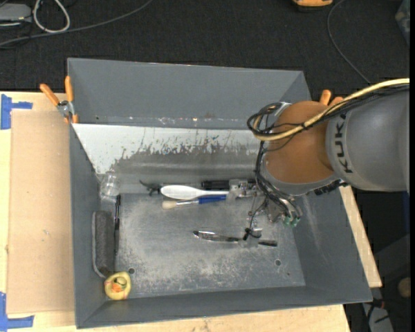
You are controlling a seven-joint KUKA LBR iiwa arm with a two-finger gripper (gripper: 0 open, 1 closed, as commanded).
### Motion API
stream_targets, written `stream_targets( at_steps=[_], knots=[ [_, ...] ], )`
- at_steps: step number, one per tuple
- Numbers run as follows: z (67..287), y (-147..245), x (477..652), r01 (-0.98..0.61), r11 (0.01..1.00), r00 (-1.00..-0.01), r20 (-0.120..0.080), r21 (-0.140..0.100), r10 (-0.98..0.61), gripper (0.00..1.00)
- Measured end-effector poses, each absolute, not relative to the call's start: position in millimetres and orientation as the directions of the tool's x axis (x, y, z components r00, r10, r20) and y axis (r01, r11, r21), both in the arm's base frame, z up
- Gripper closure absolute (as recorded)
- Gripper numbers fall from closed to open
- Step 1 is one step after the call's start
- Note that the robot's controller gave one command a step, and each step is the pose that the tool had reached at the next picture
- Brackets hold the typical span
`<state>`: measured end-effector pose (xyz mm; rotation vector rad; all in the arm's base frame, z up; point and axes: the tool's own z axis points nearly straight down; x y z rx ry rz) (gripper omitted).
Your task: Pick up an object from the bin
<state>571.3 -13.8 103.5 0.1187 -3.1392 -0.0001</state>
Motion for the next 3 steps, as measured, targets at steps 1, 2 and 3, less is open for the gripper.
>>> stream_targets(
  at_steps=[1,2,3],
  knots=[
    [102.0,11.2,564.2,0.068,0.998,-0.998,0.006,0.003,0.068,0.0],
    [69.0,-34.6,564.1,-0.124,0.992,-0.992,-0.001,0.0,-0.124,0.0],
    [70.2,32.6,558.1,0.036,0.999,-0.999,0.002,0.007,0.036,1.0]
  ],
)
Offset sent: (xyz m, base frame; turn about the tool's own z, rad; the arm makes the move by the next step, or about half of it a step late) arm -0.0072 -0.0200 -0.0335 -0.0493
